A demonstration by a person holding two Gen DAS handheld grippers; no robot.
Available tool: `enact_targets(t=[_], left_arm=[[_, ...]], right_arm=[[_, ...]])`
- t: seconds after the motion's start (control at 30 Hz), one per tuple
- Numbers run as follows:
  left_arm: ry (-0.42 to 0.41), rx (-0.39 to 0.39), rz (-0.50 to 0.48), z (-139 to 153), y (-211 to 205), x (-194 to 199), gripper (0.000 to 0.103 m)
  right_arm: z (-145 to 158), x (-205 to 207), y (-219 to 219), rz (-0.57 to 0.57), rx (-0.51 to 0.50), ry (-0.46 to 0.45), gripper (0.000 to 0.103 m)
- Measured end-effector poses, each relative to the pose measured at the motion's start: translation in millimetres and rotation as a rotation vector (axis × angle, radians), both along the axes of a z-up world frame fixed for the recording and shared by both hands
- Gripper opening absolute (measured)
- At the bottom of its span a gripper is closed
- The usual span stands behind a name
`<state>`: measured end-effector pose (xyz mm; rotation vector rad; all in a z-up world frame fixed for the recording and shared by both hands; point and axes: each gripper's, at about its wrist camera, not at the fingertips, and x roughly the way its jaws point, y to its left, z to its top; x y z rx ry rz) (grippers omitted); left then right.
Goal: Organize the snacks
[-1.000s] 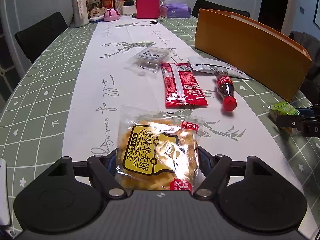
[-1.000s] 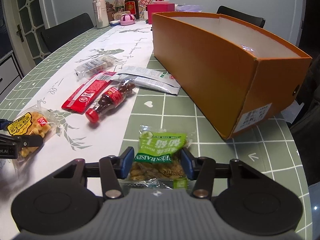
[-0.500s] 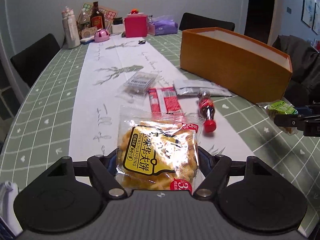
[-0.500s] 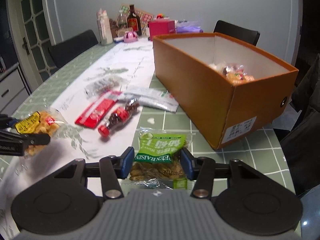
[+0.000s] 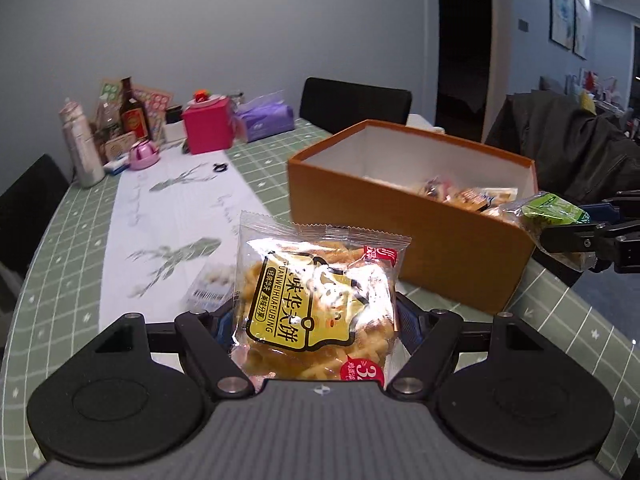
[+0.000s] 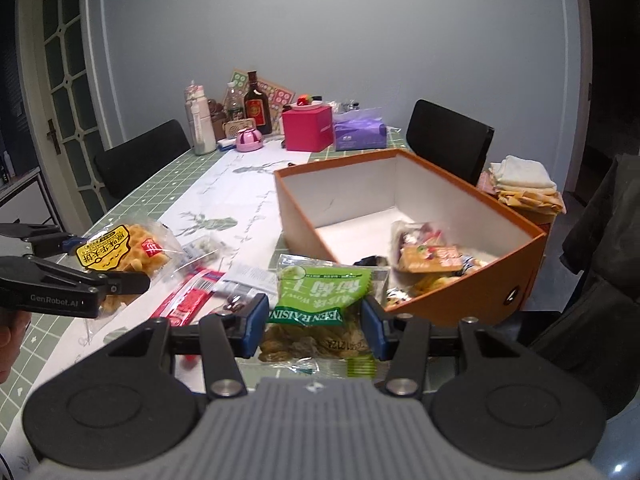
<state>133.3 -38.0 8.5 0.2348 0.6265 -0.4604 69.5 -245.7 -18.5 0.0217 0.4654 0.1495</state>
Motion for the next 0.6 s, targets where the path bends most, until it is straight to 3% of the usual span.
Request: enact_targets(t=[0.2,0.3,0.6], left_arm=[[-0.026,0.018,-0.088,9,-37,23,0.086],[-0.004,-0.027,-0.125,16,-50,40,0.086],[-0.004,-0.016,-0.176,32,-90,91,0.086]], right_arm=[[11,9,-20,-0.034,-0.024,-0.015,0.049],[18,19,-31,-0.049,-0.026,-0.016,0.049],[35,65,-54,-0.052,-0.036,0.012,0.049]])
